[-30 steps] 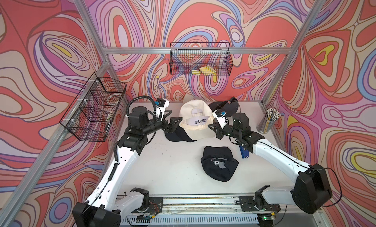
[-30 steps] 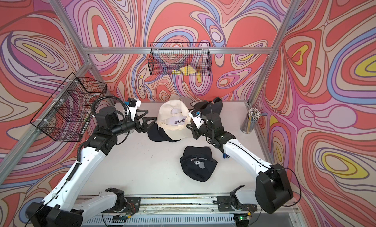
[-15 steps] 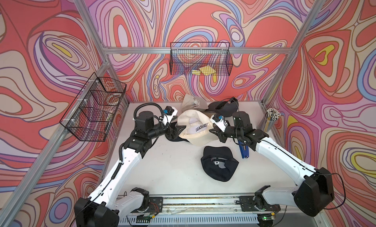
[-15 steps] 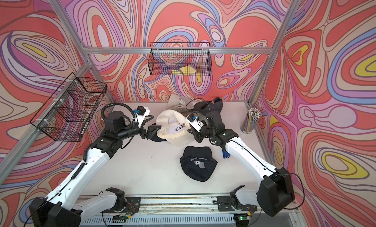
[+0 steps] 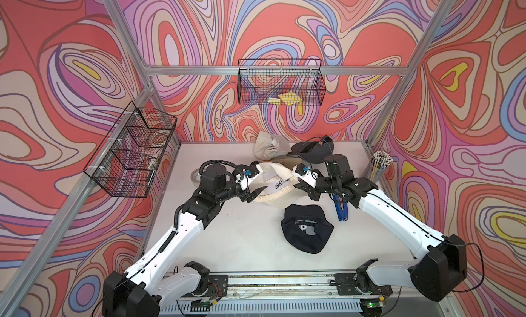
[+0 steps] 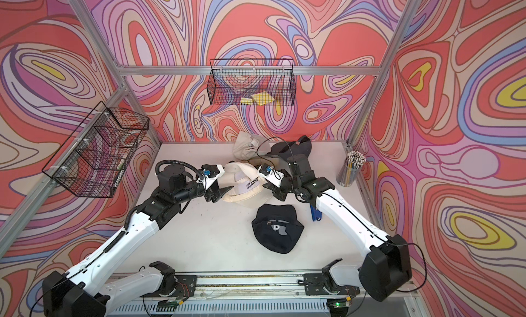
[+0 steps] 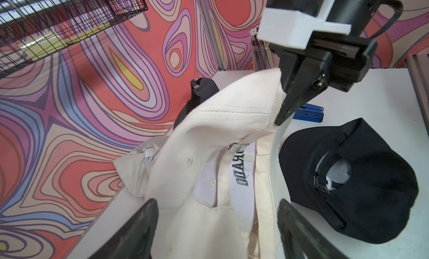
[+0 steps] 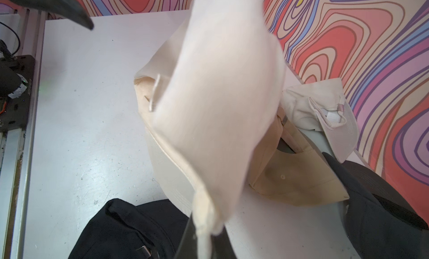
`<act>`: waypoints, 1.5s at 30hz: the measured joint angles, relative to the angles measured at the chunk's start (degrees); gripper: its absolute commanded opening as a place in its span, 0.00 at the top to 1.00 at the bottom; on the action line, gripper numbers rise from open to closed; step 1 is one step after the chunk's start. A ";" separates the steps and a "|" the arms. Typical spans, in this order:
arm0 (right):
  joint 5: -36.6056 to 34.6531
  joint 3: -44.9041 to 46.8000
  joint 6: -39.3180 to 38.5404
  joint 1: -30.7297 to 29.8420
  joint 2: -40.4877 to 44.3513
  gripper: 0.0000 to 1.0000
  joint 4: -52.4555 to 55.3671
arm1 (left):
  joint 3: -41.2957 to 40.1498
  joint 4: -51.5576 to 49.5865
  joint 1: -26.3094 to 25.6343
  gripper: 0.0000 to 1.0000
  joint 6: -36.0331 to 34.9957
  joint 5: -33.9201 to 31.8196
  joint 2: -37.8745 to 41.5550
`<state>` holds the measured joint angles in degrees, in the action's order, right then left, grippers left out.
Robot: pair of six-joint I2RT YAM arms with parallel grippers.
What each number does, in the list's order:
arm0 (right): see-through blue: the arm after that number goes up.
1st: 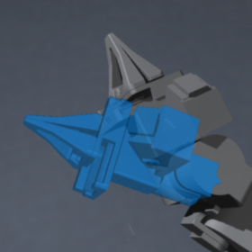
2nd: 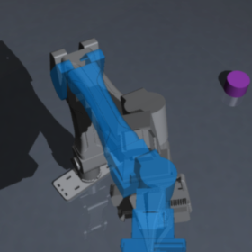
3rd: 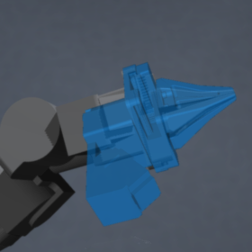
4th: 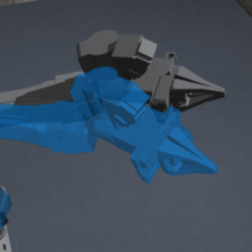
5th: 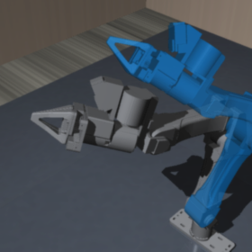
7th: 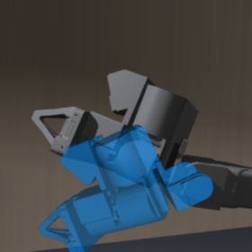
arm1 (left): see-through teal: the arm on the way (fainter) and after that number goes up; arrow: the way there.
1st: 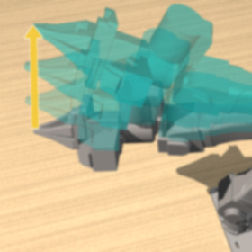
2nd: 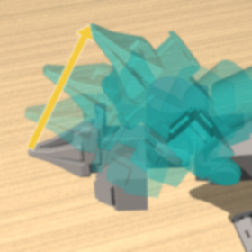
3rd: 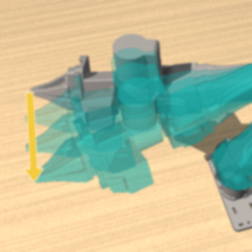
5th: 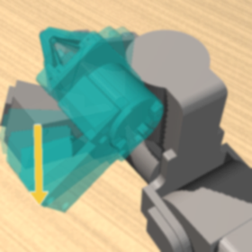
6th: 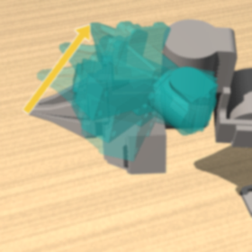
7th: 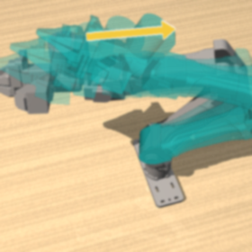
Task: Open the adjustable buckle of the baseball cap
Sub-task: Pick up the baseball cap.
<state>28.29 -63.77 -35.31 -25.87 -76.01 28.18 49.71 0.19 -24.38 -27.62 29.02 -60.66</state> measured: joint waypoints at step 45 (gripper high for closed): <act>0.74 -5.53 -16.72 0.00 -2.64 1.00 7.63 | 11.80 -4.94 -5.68 0.48 -20.52 2.69 -14.82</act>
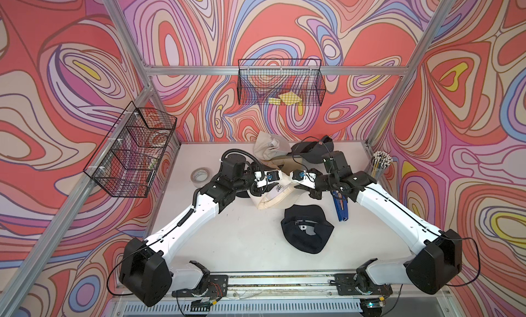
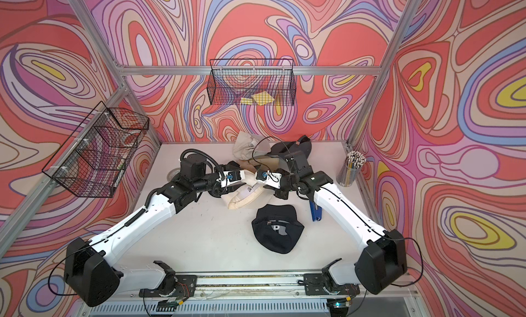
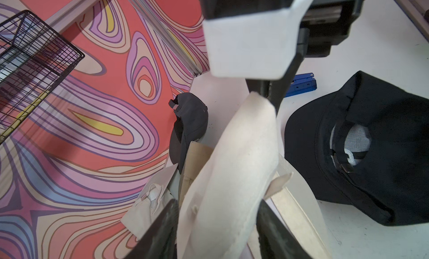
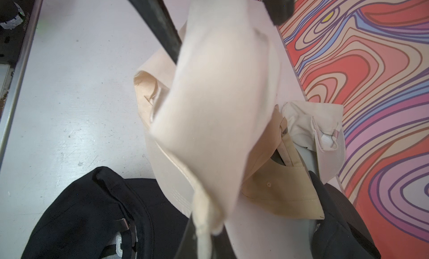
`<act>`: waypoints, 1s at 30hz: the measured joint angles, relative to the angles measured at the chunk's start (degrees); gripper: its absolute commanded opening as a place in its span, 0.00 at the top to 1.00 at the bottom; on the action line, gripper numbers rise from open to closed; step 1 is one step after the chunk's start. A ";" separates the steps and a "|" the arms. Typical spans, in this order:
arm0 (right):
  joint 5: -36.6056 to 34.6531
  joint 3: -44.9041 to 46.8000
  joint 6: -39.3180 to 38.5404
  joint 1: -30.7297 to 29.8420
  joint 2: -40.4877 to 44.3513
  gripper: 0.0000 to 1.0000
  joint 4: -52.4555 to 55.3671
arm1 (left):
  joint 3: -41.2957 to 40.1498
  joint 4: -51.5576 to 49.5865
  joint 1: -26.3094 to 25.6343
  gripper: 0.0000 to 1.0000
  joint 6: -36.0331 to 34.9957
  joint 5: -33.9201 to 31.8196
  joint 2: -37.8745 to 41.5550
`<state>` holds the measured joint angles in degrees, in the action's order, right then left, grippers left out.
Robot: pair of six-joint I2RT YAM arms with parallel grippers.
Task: Open the adjustable buckle of the baseball cap
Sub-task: Pick up the baseball cap, then open the adjustable buckle on the baseball cap.
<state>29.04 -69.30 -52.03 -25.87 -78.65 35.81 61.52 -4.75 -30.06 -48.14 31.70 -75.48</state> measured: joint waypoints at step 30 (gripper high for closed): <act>3.19 13.81 44.59 -0.09 13.35 0.60 -29.44 | 15.82 -7.76 0.00 1.00 45.81 -20.65 -6.03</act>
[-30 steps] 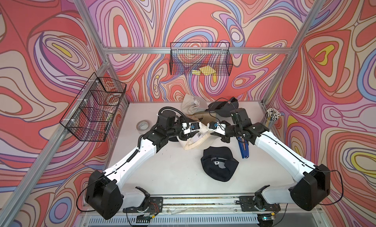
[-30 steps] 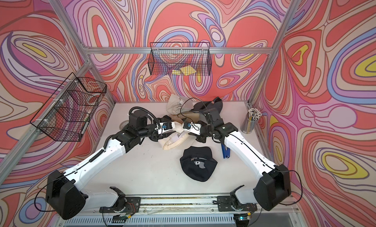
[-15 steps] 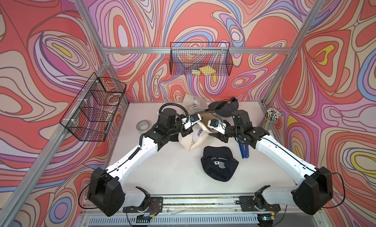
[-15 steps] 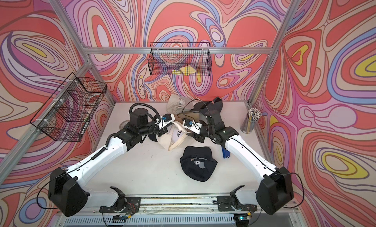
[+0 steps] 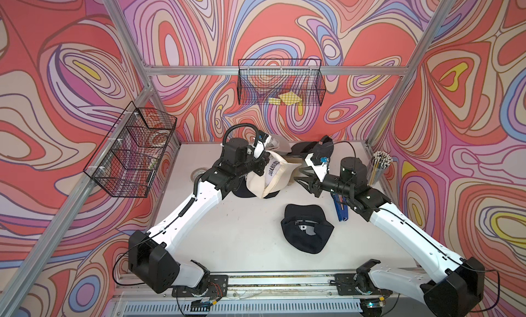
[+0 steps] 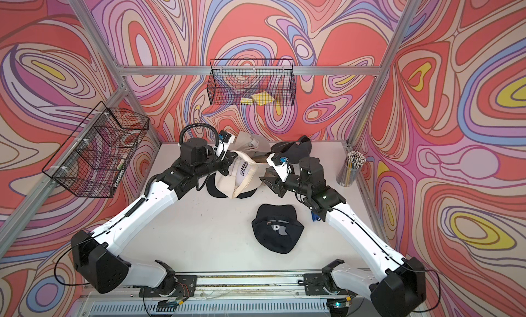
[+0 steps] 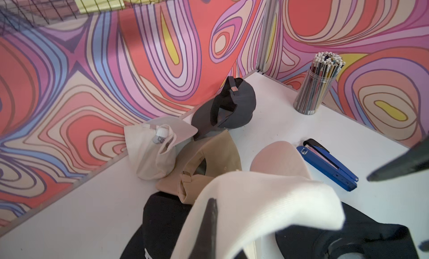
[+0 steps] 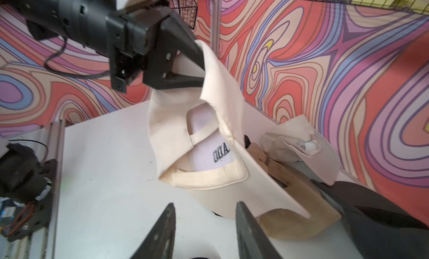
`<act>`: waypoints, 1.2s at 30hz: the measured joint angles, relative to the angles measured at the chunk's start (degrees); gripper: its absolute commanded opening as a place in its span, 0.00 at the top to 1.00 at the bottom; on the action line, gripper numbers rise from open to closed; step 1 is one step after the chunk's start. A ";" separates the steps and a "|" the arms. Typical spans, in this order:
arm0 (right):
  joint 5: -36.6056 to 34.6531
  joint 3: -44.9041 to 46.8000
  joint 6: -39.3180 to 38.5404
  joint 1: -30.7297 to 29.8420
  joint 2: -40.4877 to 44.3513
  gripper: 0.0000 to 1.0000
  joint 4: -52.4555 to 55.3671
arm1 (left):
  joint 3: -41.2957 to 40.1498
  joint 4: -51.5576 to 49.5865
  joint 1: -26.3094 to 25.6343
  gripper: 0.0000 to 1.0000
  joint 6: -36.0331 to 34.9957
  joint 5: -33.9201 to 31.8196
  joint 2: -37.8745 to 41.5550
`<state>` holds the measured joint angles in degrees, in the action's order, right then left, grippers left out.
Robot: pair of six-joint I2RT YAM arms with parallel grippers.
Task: Open the adjustable buckle of the baseball cap
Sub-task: Open the adjustable buckle on the baseball cap.
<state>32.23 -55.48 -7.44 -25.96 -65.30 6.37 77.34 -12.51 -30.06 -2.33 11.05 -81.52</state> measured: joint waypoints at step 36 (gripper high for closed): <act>-8.39 -2.01 27.61 -6.75 -13.75 0.49 -17.14 | 6.49 -15.08 0.00 1.00 19.58 12.35 -4.37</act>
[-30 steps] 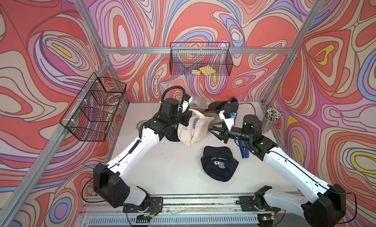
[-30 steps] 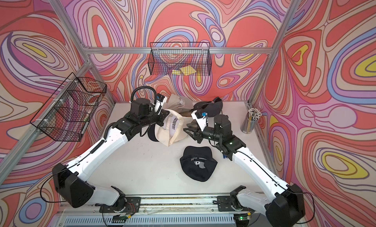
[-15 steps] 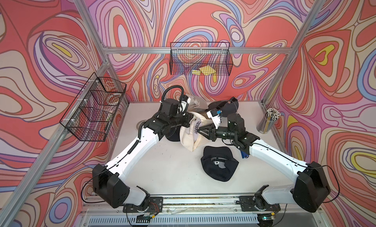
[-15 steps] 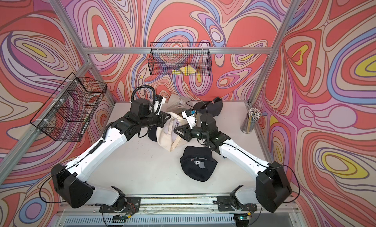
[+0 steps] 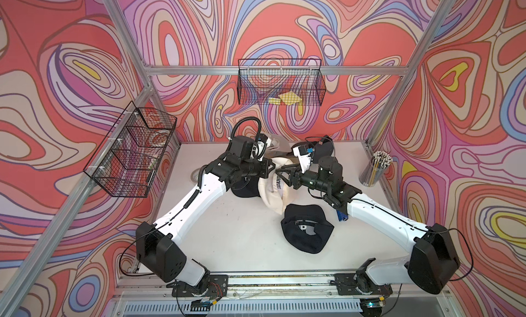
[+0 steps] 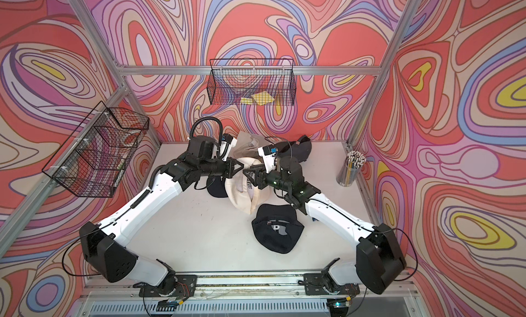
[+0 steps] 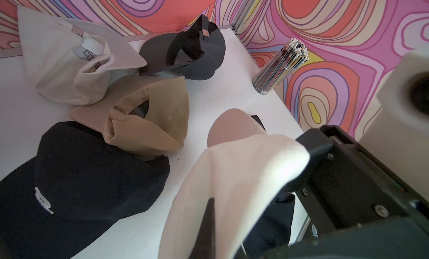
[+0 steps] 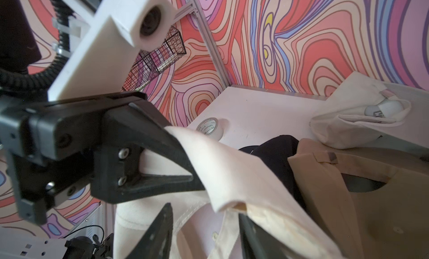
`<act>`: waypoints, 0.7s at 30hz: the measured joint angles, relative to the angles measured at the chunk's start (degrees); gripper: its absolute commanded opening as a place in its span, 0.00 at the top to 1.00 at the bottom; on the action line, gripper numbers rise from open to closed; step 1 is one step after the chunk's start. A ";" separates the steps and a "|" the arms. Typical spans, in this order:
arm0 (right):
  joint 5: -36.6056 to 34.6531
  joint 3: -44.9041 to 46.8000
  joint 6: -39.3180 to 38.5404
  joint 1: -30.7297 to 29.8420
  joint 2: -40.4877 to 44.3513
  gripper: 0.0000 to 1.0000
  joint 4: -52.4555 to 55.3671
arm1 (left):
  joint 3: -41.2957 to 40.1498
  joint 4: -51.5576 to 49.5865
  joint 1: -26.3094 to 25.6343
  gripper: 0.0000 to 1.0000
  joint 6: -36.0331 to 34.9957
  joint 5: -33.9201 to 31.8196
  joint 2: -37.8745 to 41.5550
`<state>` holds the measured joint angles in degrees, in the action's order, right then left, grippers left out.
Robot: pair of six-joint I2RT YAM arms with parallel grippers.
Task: Open the adjustable buckle of the baseball cap
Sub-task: Open the adjustable buckle on the baseball cap.
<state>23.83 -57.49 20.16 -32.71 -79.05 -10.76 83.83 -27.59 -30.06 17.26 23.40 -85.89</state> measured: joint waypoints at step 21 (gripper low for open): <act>-6.82 -3.85 -0.11 0.00 -0.72 0.62 2.38 | -0.37 0.13 0.00 1.00 1.01 2.27 0.00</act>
<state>17.02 -61.34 20.05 -32.71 -79.77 -8.38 83.46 -27.46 -30.06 18.26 25.67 -85.89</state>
